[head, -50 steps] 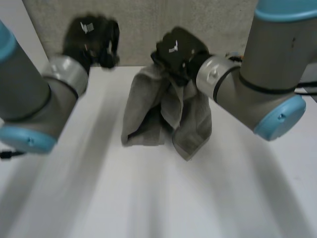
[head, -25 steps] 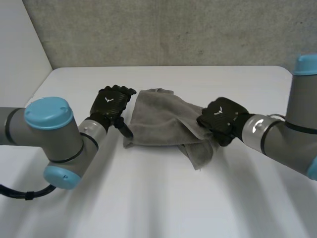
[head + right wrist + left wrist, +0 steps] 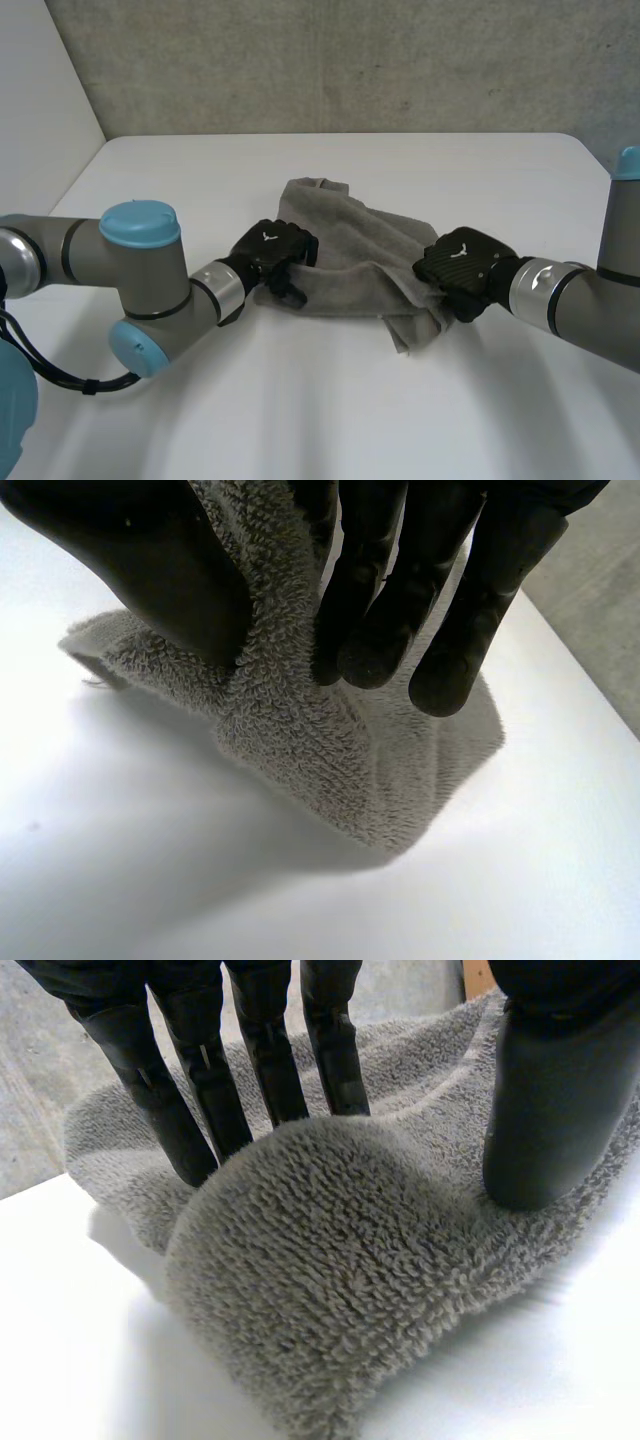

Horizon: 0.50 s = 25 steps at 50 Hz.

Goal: Fold the towel.

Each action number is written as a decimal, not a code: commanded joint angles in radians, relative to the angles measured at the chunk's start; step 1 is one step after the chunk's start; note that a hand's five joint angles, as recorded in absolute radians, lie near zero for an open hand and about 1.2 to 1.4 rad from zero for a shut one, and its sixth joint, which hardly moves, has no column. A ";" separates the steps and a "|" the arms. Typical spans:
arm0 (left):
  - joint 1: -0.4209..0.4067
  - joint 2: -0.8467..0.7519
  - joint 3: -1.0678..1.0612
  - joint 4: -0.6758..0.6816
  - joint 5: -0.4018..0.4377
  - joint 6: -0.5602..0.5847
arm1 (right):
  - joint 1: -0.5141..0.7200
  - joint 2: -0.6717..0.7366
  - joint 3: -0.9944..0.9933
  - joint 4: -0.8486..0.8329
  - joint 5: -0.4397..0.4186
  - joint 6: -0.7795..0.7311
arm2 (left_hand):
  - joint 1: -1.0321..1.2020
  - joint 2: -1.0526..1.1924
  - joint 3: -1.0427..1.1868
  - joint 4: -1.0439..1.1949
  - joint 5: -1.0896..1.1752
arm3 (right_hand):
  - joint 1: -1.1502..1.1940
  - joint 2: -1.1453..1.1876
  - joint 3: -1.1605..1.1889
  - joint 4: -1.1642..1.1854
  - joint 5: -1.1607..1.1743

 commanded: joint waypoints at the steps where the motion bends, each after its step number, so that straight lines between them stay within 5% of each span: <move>1: 0.011 0.052 -0.018 -0.009 -0.008 0.000 | -0.010 0.007 -0.023 0.001 0.001 0.033 | 0.039 0.035 0.038 0.036 0.042 | 0.096 0.056 0.058 0.066 0.061; 8: 0.011 0.048 -0.019 -0.014 -0.007 0.001 | -0.008 0.018 -0.023 0.003 0.001 0.034 | 0.121 0.117 0.120 0.118 0.124 | 0.096 0.056 0.058 0.066 0.061; 12: 0.011 0.022 -0.013 -0.022 -0.007 0.004 | -0.007 0.018 -0.027 0.003 -0.007 0.036 | 0.451 0.447 0.450 0.448 0.454 | 0.096 0.056 0.058 0.066 0.061; 20: 0.011 -0.058 0.080 -0.026 -0.007 0.004 | 0.003 0.018 -0.078 0.006 -0.015 0.050 | 0.464 0.460 0.463 0.461 0.467 | 0.096 0.056 0.058 0.066 0.061; 21: 0.011 -0.067 0.099 -0.032 -0.008 0.004 | 0.003 0.018 -0.078 0.006 -0.015 0.050 | 0.232 0.228 0.231 0.229 0.235 | 0.096 0.056 0.058 0.066 0.061; 22: 0.011 -0.067 0.099 -0.032 -0.008 0.004 | 0.004 0.017 -0.079 0.006 -0.015 0.050 | 0.230 0.226 0.229 0.227 0.233 | 0.096 0.056 0.058 0.066 0.061; 24: 0.011 -0.069 0.113 -0.055 -0.013 0.003 | 0.004 0.017 -0.078 0.007 -0.015 0.050 | -0.446 -0.450 -0.447 -0.449 -0.443 | 0.096 0.056 0.058 0.066 0.061; 25: 0.011 -0.069 0.113 -0.055 -0.013 0.003 | 0.004 0.017 -0.073 0.007 -0.015 0.050 | -0.449 -0.452 -0.450 -0.452 -0.445 | 0.096 0.056 0.058 0.066 0.061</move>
